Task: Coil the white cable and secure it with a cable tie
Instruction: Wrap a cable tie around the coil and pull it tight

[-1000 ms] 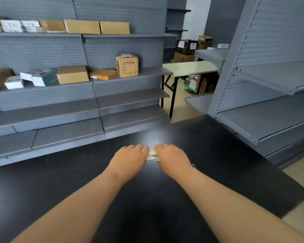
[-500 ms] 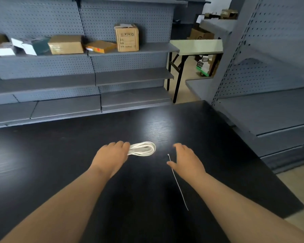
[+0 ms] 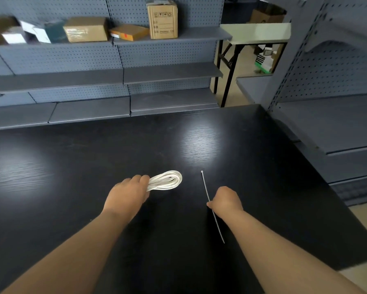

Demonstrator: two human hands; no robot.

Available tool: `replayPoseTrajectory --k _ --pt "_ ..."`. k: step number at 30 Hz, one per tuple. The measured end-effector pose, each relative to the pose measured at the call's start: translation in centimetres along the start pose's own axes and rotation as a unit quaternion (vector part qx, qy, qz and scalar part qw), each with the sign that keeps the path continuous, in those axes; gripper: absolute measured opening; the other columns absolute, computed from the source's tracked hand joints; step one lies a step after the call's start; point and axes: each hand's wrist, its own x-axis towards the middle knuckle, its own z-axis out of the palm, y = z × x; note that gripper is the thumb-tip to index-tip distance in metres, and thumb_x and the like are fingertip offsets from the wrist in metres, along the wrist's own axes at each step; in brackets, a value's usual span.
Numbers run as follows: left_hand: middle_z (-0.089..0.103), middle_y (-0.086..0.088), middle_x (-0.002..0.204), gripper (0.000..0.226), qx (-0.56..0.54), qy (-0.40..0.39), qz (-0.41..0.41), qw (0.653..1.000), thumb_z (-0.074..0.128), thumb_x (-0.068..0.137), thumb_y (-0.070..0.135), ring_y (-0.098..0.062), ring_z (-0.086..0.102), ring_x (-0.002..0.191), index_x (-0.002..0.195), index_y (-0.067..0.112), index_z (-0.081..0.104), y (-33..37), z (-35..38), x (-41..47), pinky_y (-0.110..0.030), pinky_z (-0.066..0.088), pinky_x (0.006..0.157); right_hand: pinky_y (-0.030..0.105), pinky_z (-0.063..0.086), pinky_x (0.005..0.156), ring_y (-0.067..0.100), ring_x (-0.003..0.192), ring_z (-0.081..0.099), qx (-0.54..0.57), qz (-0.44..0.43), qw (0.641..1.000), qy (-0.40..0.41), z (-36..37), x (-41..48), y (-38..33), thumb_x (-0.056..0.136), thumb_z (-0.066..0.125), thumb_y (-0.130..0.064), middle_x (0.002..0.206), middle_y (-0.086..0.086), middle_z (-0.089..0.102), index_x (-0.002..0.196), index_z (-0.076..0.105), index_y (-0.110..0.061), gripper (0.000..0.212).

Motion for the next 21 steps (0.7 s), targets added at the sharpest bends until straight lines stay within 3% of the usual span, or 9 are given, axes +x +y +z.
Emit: replayPoseTrajectory --k 8,11,14,18,21 --pt "0.056 0.0 0.11 0.027 -0.006 -0.008 -0.005 1.0 0.041 0.096 0.031 -0.022 0.056 0.097 0.12 0.019 0.043 0.1 0.5 0.1 -0.032 0.043 0.077 0.027 0.043 0.069 0.028 0.102 0.063 0.02 0.002 1.0 -0.008 0.1 0.2 -0.2 0.089 0.062 -0.015 0.109 0.012 0.064 0.085 0.057 -0.007 0.011" --pt "0.056 0.001 0.11 0.028 -0.003 -0.01 -0.004 1.0 0.04 0.096 0.031 -0.021 0.056 0.098 0.121 0.019 0.042 -0.1 0.6 0.2 -0.03 0.043 0.077 0.027 0.04 0.067 0.026 0.085 0.057 -0.006 -0.005 1.0 0.001 0.4 0.2 -0.4 0.091 0.056 -0.012 0.089 0.009 0.058 0.064 0.041 -0.009 0.031" --pt "0.056 0.002 0.111 0.028 -0.004 -0.011 -0.006 1.0 0.04 0.096 0.031 -0.02 0.056 0.097 0.122 0.02 0.042 -0.7 0.6 0.2 -0.03 0.043 0.076 0.027 0.039 0.065 0.024 0.077 0.049 -0.016 -0.02 0.999 0.027 0.8 -0.2 -0.9 0.092 0.05 -0.008 0.068 0.002 0.045 0.059 0.035 -0.011 0.036" --pt "0.056 0.001 0.111 0.029 -0.009 -0.008 -0.013 1.0 0.04 0.096 0.032 -0.021 0.057 0.097 0.122 0.02 0.043 -1.6 0.4 0.4 -0.03 0.043 0.076 0.027 0.038 0.063 0.025 0.079 0.054 0.028 -0.056 0.995 0.082 1.0 -0.7 -2.1 0.092 0.046 -0.006 0.088 0.009 0.056 0.089 0.053 -0.004 0.008" --pt "0.057 0.001 0.111 0.029 -0.019 -0.004 -0.023 1.0 0.041 0.096 0.032 -0.021 0.057 0.096 0.122 0.02 0.043 -2.4 0.3 0.5 -0.031 0.044 0.076 0.026 0.042 0.065 0.023 0.086 0.061 0.071 -0.082 0.99 0.094 1.4 -1.1 -3.3 0.095 0.05 -0.014 0.097 0.01 0.064 0.098 0.057 -0.004 0.012"
